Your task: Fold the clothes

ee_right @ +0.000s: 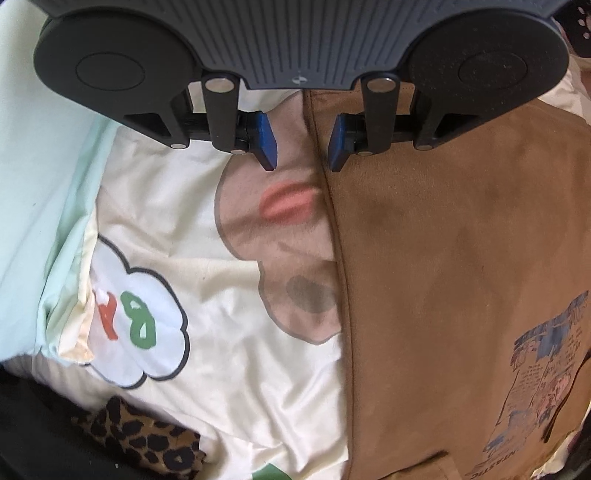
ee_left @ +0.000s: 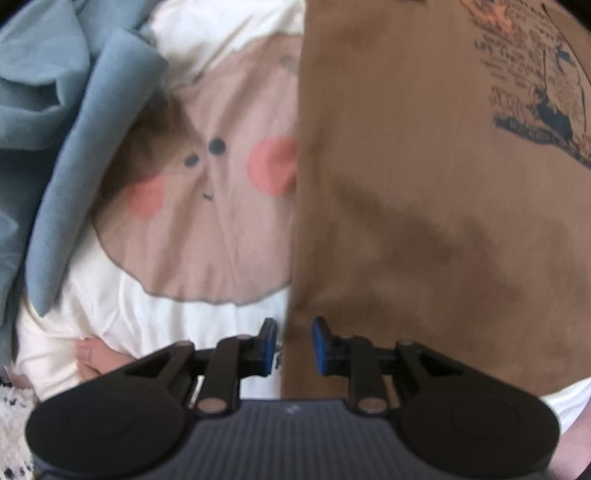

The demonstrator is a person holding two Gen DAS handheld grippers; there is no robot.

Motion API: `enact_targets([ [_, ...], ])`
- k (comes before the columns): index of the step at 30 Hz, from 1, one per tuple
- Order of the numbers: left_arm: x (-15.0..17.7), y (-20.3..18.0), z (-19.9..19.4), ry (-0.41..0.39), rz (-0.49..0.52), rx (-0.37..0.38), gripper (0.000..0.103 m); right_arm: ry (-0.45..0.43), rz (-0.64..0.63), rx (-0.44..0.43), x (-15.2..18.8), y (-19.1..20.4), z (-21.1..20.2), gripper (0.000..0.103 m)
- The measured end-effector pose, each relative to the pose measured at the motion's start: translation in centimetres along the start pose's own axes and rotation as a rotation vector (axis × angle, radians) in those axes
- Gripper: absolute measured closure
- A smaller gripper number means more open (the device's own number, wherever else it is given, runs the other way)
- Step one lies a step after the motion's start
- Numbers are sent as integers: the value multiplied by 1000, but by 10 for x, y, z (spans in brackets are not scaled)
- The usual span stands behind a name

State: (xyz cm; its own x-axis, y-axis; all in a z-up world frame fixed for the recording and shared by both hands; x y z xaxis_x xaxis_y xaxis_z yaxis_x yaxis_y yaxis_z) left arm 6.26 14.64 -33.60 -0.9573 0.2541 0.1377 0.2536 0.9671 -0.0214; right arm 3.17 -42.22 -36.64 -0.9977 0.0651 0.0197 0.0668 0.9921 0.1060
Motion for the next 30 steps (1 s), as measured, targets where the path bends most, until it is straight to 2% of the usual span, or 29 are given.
enact_targets([
  [11, 6, -10, 5, 11, 2, 1, 80, 29, 6, -44, 5, -1, 11, 65],
  [21, 9, -18, 1, 0, -21, 12, 79, 21, -24, -62, 13, 2, 10, 65],
  [25, 10, -21, -2, -2, -27, 20, 80, 22, -39, -61, 16, 2, 8, 73],
  [26, 10, -21, -3, -2, -27, 19, 82, 25, -48, -53, 16, 3, 8, 75],
  [30, 13, -20, -5, -4, -45, 22, 94, 36, -61, -27, 19, 3, 3, 98],
])
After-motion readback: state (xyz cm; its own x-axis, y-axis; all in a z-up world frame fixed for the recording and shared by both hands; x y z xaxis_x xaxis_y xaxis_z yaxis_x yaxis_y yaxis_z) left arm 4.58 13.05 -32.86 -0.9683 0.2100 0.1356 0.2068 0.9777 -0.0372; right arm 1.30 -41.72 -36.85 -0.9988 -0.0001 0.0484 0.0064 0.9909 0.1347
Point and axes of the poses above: each gripper's, at about its wrist camera, not at the fingertips, and z roughly the way its jaws point, y to its left, x to its underside, the point moved 5 cm from there along z, roughly the way its jaws point, and after that the axes turned 12 degrees about z, right-handed, at the moved point
